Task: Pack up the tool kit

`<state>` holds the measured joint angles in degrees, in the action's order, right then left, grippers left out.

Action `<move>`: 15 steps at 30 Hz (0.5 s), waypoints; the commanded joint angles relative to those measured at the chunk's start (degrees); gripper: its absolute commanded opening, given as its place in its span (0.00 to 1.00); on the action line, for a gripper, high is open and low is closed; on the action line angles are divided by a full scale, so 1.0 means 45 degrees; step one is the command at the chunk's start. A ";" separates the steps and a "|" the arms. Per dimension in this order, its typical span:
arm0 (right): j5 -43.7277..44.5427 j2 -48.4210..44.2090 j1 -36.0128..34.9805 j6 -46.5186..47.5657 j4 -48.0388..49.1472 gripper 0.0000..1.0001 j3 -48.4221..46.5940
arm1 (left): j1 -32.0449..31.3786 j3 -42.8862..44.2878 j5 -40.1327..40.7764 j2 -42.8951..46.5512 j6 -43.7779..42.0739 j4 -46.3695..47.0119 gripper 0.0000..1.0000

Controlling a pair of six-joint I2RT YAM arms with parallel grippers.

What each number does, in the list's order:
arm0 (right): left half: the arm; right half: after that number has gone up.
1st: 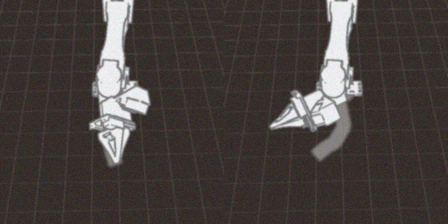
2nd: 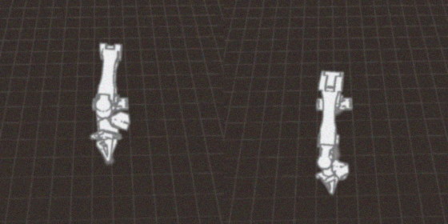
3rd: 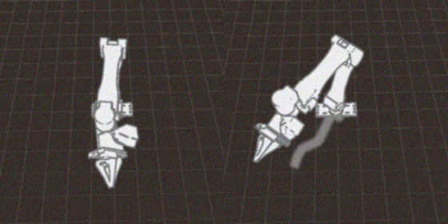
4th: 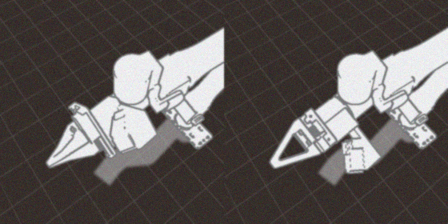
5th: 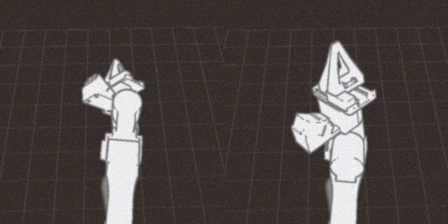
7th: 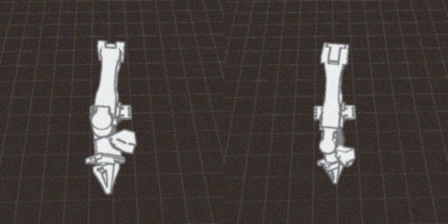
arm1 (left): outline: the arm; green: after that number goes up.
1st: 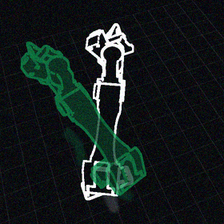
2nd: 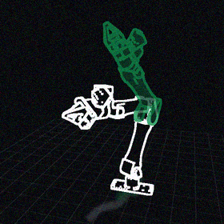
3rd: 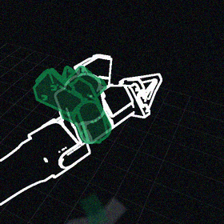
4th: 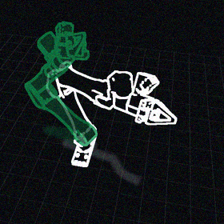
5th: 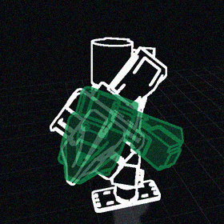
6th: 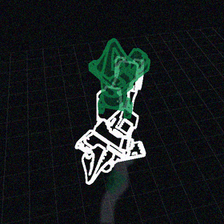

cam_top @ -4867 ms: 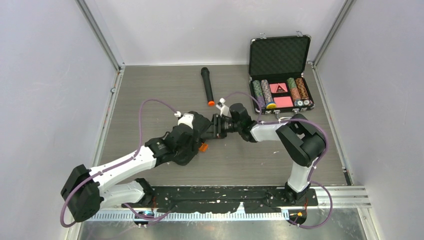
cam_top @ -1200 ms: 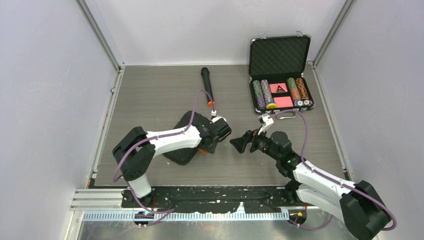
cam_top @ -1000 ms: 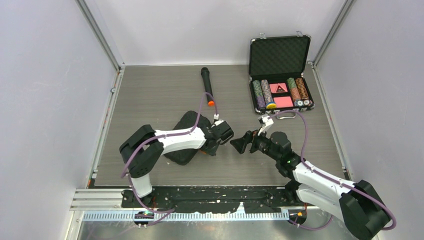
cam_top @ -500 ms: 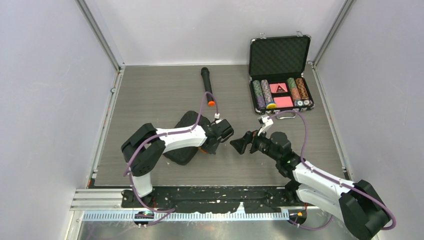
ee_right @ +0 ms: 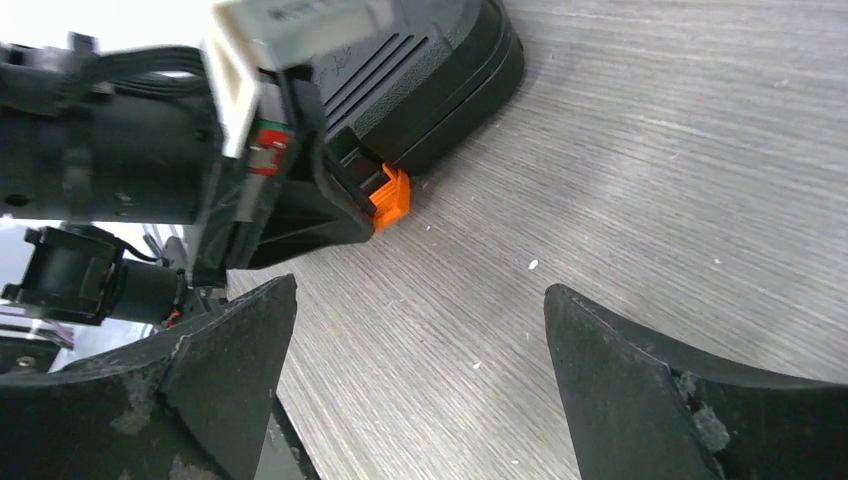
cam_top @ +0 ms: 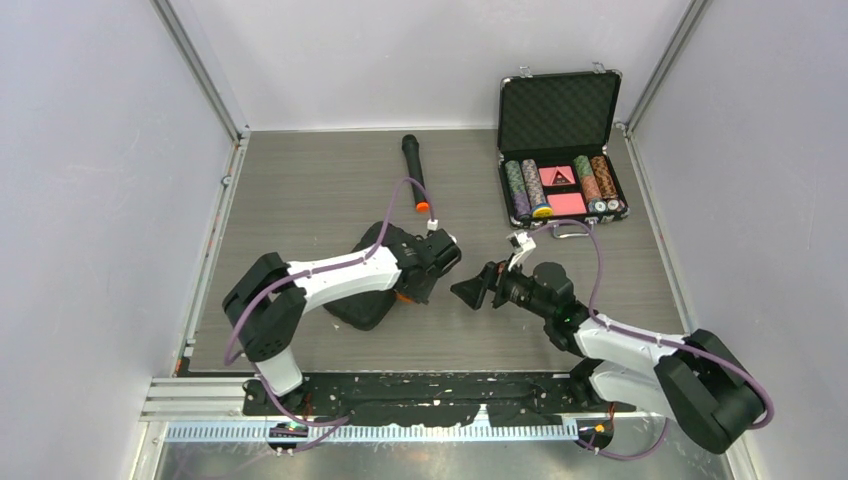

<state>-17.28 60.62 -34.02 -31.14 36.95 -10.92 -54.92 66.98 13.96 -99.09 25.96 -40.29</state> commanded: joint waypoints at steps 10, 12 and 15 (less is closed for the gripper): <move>0.1276 0.4589 -0.0802 -0.7261 0.4899 0.84 -0.0376 | 0.0348 0.0621 -0.0115 0.0976 -0.0554 -0.0211 0.00; 0.1156 0.5317 -0.0973 -0.7344 0.5418 0.81 -0.0566 | 0.0349 0.0591 -0.0166 0.0998 -0.0493 -0.0216 0.00; 0.0611 0.6388 -0.1035 -0.7049 0.6325 0.76 -0.0807 | 0.0348 0.0233 -0.0025 0.1329 -0.0138 -0.0074 0.10</move>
<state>-13.41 85.21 -37.98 -60.29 55.18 -11.66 -53.52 68.01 13.85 -96.20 24.58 -41.01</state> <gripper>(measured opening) 0.790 0.021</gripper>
